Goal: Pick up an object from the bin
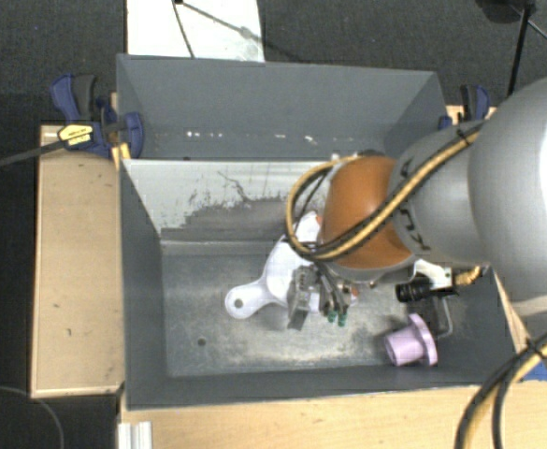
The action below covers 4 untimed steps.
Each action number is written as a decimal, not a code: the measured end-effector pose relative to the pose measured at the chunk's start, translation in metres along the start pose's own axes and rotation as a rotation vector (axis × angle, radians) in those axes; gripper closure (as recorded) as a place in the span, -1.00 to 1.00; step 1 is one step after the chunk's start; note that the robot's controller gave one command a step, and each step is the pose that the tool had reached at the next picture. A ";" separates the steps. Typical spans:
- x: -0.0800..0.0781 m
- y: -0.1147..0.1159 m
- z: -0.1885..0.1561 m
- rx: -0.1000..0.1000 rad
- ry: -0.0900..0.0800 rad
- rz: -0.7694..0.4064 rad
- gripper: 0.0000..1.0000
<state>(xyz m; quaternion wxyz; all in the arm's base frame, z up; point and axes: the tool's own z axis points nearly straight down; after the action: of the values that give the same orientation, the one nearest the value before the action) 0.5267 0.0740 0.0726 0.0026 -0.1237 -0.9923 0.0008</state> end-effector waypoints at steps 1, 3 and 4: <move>-0.002 0.006 -0.040 0.000 0.000 -0.011 1.00; 0.003 0.005 -0.114 0.001 0.002 -0.057 1.00; -0.001 0.014 -0.134 -0.003 -0.008 -0.067 -1.00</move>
Offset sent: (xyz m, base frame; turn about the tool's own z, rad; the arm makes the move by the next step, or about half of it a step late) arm 0.0173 0.0200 0.0522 -0.0458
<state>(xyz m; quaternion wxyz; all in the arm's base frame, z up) 0.5320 0.0874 0.2061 -0.0013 -0.0906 -0.9959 -0.0002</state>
